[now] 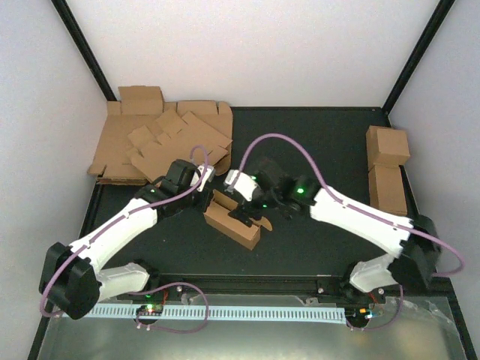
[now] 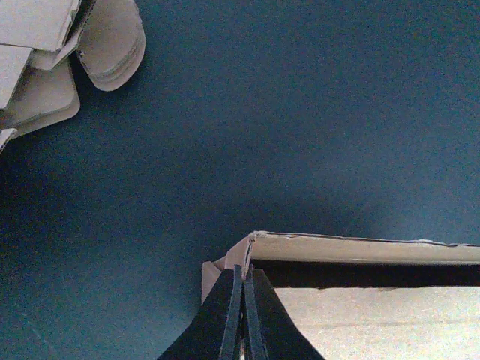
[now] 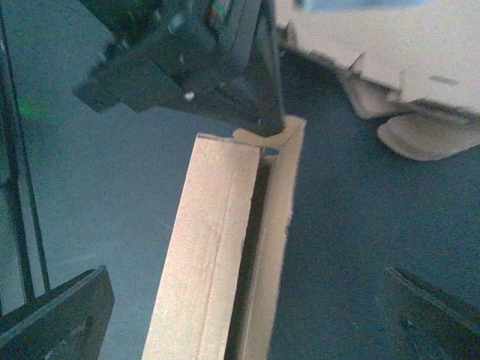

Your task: Fold the paper box

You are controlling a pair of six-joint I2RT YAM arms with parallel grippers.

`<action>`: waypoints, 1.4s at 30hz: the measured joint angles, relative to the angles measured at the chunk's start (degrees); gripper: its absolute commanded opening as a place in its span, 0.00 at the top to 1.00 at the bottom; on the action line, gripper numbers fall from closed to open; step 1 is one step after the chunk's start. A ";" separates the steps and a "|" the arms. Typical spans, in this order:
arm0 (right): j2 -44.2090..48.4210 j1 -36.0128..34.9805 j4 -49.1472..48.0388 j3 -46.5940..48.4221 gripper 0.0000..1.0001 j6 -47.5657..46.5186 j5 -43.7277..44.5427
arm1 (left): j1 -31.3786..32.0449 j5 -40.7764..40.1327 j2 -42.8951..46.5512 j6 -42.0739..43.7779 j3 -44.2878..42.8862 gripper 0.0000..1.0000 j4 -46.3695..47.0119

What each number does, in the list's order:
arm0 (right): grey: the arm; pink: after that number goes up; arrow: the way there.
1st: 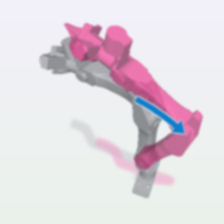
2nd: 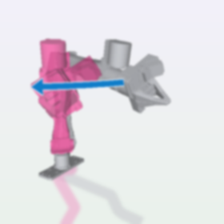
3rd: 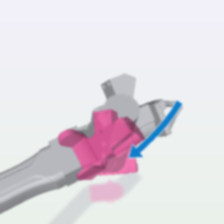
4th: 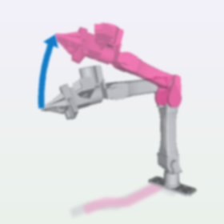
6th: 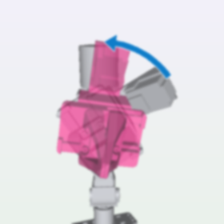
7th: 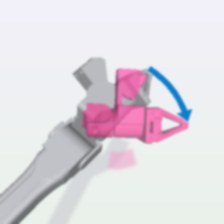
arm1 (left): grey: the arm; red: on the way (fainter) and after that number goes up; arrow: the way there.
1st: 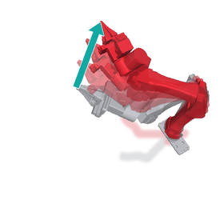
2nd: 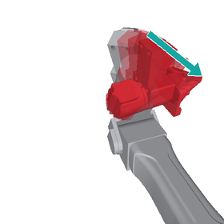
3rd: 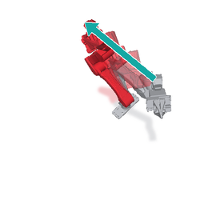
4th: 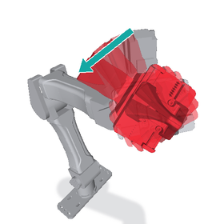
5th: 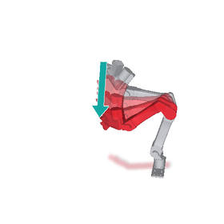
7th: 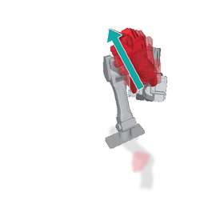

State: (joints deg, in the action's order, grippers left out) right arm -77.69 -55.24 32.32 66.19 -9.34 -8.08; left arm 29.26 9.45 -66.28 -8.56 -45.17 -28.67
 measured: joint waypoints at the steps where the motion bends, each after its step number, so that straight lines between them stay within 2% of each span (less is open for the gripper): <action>1: -2.47 -0.22 0.98 1.60 0.00 -0.76 -0.02 | 0.00 0.15 0.20 0.00 0.09 0.98 0.02; 5: -11.54 -1.88 6.82 6.78 0.01 -2.38 -0.04 | 0.02 0.44 1.18 -0.02 0.44 0.99 -0.02; 9: -15.26 -4.35 11.10 7.58 0.01 -2.49 0.83 | 0.09 0.48 1.46 -0.46 0.55 0.98 0.13; 22: -17.64 -7.30 14.01 6.95 0.01 1.86 10.12 | 0.09 1.84 1.46 -2.40 2.32 0.99 2.58; 34: -17.38 -7.45 14.36 6.54 0.00 7.28 10.84 | 0.09 1.84 1.97 -4.31 2.62 0.98 2.47; 38: -16.35 -7.74 14.56 5.68 0.07 8.33 11.10 | 0.09 1.88 2.27 -4.66 2.71 0.98 2.21; 39: -16.17 -7.82 14.73 5.62 0.06 8.68 11.10 | 0.09 1.90 2.29 -4.74 2.71 0.98 2.12; 40: -16.11 -7.91 14.84 5.62 0.01 8.87 11.13 | 0.09 1.90 2.34 -4.81 2.73 0.98 2.10; 42: -16.09 -7.96 14.95 5.57 0.01 9.46 11.04 | 0.09 1.92 2.51 -5.05 2.82 0.98 2.08</action>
State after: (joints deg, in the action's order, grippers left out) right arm -93.78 -63.20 47.27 71.77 0.12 2.96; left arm 29.34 11.38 -63.77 -13.61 -42.35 -26.59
